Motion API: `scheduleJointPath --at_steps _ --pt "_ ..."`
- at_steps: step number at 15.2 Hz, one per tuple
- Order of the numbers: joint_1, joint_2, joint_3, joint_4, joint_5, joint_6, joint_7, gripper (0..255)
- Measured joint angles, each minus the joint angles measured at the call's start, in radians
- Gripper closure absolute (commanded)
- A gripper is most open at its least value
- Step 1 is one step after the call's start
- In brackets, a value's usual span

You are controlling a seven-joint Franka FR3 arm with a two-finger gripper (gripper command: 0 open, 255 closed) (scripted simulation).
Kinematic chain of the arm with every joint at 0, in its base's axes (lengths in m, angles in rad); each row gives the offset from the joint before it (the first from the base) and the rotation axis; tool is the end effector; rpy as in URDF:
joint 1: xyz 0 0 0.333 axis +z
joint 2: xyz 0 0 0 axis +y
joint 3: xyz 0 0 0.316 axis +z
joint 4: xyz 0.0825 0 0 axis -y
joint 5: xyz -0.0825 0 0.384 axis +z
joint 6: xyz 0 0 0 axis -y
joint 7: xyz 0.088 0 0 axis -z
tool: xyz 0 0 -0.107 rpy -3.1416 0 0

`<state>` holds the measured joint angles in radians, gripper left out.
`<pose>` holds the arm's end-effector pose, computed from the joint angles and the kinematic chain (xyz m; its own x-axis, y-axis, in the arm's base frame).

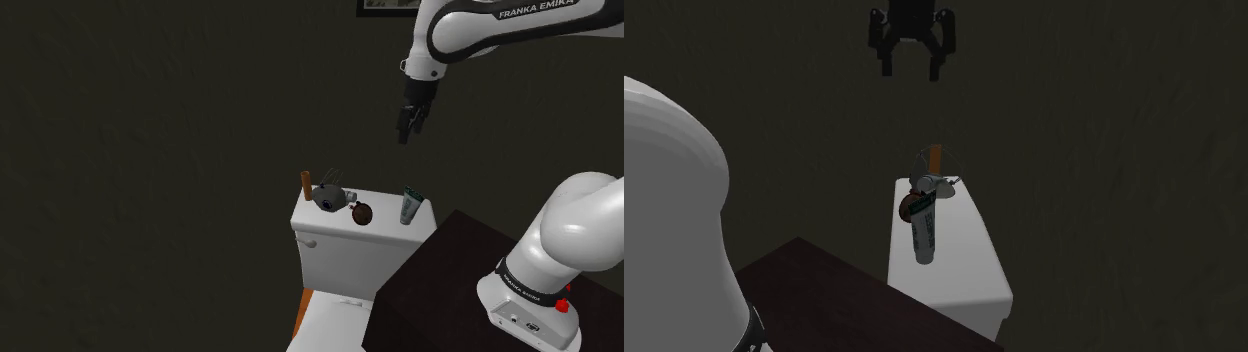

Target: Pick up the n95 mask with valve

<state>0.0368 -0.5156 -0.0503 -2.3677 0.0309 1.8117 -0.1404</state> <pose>0.3915 -0.0046 0.5106 0.9914 0.1265 -0.0332 0.1244 -0.9904 -0.0597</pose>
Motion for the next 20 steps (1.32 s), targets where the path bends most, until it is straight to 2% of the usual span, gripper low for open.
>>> scheduleJointPath --at_steps 11,15,20 --pt "0.079 0.388 -0.027 0.104 0.14 0.243 -0.216 0" --pt "0.099 0.542 -0.018 0.185 0.203 0.297 -0.299 0" --pt "0.109 0.727 0.009 0.319 0.27 0.323 -0.389 0"
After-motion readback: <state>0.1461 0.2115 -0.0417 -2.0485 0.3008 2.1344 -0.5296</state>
